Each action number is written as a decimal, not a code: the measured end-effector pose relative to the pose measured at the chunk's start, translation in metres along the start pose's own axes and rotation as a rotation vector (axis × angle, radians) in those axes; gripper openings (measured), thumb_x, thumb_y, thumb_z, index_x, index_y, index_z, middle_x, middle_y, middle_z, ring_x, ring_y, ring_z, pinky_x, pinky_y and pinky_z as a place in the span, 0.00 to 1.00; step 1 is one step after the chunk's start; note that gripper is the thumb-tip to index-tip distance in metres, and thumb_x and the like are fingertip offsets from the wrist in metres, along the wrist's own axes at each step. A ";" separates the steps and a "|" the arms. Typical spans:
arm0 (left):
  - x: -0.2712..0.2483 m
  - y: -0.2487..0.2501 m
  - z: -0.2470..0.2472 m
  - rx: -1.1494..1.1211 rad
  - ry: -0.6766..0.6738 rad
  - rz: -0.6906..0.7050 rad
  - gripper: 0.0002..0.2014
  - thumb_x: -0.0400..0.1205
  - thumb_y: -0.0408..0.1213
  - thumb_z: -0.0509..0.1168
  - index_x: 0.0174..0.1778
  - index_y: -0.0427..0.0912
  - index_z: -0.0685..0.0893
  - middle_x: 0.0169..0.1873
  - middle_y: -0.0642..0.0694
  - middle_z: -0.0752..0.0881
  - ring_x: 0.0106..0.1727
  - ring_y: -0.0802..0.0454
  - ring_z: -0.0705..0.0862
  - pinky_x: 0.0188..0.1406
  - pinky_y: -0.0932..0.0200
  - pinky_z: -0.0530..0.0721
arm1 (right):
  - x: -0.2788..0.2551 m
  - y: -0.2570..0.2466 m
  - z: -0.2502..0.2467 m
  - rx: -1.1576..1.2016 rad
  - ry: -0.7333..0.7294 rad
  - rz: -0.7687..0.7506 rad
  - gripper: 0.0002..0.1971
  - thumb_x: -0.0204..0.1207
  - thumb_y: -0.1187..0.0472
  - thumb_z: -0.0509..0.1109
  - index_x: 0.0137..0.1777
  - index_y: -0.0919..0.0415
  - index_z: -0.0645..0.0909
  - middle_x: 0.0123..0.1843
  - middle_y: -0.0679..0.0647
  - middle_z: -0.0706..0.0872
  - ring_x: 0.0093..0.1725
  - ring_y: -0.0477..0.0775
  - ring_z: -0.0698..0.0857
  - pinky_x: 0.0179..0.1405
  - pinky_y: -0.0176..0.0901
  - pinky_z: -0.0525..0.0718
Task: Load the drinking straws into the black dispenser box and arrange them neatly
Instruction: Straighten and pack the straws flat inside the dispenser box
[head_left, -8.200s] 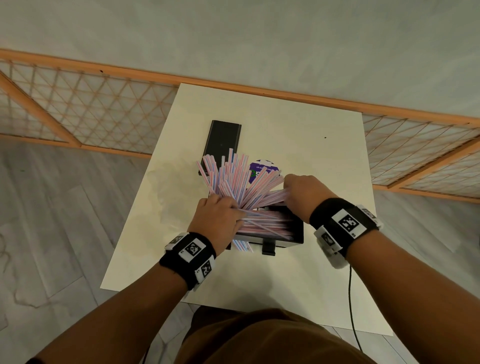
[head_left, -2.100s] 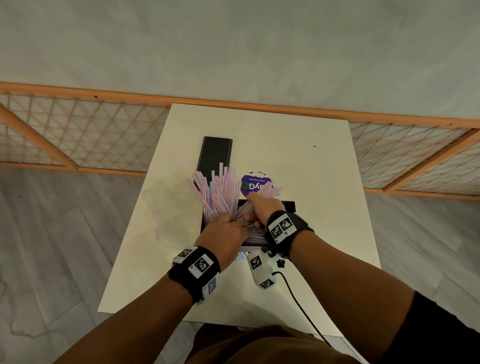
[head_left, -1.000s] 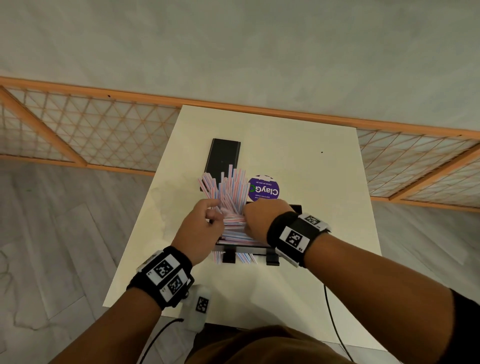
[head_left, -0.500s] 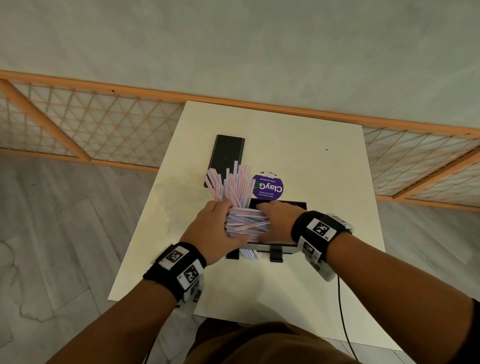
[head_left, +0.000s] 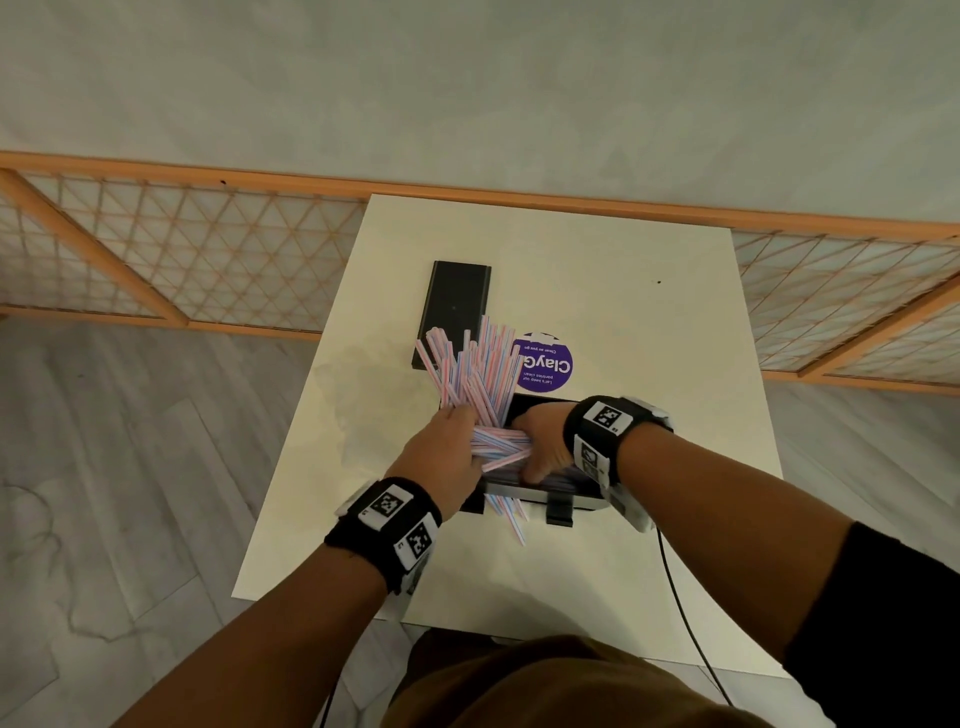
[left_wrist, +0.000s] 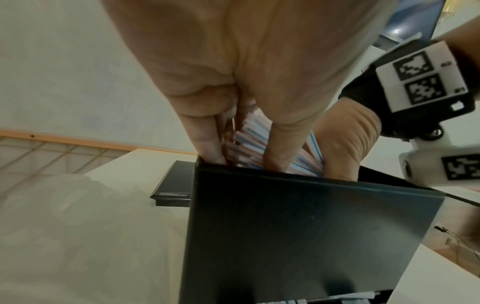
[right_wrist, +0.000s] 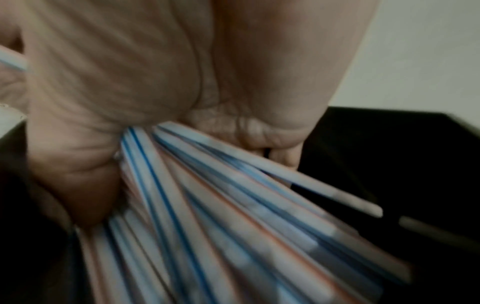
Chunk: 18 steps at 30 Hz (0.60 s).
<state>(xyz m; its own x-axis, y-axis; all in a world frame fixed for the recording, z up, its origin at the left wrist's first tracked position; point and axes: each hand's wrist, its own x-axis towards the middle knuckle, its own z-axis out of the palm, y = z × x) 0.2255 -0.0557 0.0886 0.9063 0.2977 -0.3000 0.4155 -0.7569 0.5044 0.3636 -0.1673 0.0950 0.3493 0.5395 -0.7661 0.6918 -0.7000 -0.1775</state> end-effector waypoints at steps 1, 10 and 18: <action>0.000 -0.001 -0.001 -0.016 0.005 0.002 0.16 0.80 0.34 0.70 0.62 0.46 0.76 0.59 0.45 0.79 0.53 0.45 0.82 0.51 0.56 0.80 | 0.001 -0.001 -0.001 -0.006 0.004 0.000 0.29 0.58 0.49 0.85 0.61 0.51 0.85 0.50 0.51 0.89 0.49 0.55 0.88 0.57 0.54 0.89; -0.012 -0.004 -0.003 -0.051 0.120 0.036 0.26 0.79 0.43 0.73 0.72 0.49 0.73 0.64 0.48 0.76 0.57 0.46 0.82 0.53 0.50 0.86 | -0.001 -0.007 -0.011 -0.179 0.066 0.028 0.28 0.69 0.48 0.82 0.67 0.57 0.81 0.55 0.54 0.88 0.53 0.56 0.88 0.55 0.50 0.89; -0.019 -0.012 -0.011 -0.049 0.157 0.049 0.33 0.75 0.50 0.75 0.75 0.53 0.72 0.68 0.53 0.73 0.64 0.50 0.76 0.57 0.50 0.85 | -0.015 0.001 -0.012 -0.136 0.205 0.028 0.31 0.67 0.43 0.83 0.66 0.55 0.79 0.55 0.53 0.87 0.52 0.55 0.87 0.54 0.49 0.89</action>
<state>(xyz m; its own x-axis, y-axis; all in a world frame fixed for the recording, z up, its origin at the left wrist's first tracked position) 0.2042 -0.0454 0.0970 0.9250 0.3512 -0.1452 0.3699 -0.7447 0.5555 0.3666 -0.1707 0.1141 0.4809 0.6138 -0.6261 0.7536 -0.6544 -0.0626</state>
